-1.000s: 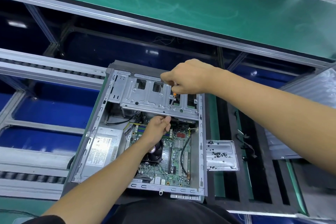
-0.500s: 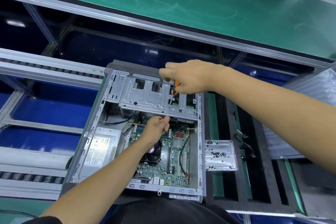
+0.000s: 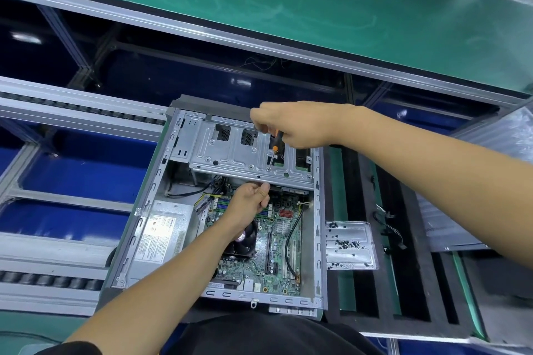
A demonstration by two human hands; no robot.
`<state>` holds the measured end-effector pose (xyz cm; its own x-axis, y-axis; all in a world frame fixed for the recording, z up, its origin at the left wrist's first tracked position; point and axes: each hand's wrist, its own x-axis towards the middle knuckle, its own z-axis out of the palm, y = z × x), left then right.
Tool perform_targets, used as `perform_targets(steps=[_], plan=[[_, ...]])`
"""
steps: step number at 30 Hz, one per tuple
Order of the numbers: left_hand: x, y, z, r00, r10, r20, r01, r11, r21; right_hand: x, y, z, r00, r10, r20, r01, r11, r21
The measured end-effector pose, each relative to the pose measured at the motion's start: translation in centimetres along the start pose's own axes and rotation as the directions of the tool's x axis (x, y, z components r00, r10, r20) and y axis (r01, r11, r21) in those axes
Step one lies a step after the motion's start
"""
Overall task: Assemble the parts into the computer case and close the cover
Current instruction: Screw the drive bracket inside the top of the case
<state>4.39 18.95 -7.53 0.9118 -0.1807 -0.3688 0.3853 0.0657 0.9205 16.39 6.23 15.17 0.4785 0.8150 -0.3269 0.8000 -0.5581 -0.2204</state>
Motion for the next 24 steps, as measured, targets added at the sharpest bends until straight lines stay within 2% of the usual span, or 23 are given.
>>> perform_targets(steps=[4,6,7,11,13,17,21,22,24], plan=[[0.0,0.1,0.1,1.000,-0.005,0.001,0.005,1.000,-0.006,0.1,0.5,-0.1,0.995,0.000,-0.103,-0.030,0.958,-0.286],[0.0,0.2,0.1,1.000,-0.006,0.002,0.006,1.000,-0.003,0.1,0.4,0.4,0.992,0.019,-0.127,-0.066,0.924,-0.376],[0.0,0.2,0.1,1.000,-0.006,0.001,0.006,1.000,0.002,0.1,0.4,0.7,0.991,0.029,-0.132,-0.074,0.934,-0.349],[-0.1,0.3,0.1,1.000,-0.017,-0.002,0.017,1.000,-0.003,0.1,0.1,0.9,0.998,0.021,-0.051,-0.022,1.000,-0.018],[-0.2,0.4,0.1,1.000,-0.020,-0.004,0.020,1.000,-0.011,0.0,0.1,0.8,0.999,-0.012,-0.042,0.013,1.000,0.021],[-0.2,0.5,0.2,1.000,-0.027,-0.004,0.027,1.000,-0.010,0.3,0.4,0.2,0.990,0.005,-0.139,-0.016,0.997,-0.074],[-0.4,0.7,0.2,1.000,-0.031,-0.002,0.031,0.999,-0.007,0.4,0.8,0.7,0.990,-0.001,-0.141,-0.057,0.911,-0.407],[-0.4,0.8,0.2,1.000,-0.031,0.001,0.031,0.999,-0.006,0.3,0.8,0.8,0.989,0.015,-0.148,-0.075,0.911,-0.406],[-0.5,0.9,0.2,0.999,-0.033,0.001,0.033,0.999,-0.013,0.1,0.8,0.7,0.992,0.035,-0.121,-0.069,0.954,-0.292]])
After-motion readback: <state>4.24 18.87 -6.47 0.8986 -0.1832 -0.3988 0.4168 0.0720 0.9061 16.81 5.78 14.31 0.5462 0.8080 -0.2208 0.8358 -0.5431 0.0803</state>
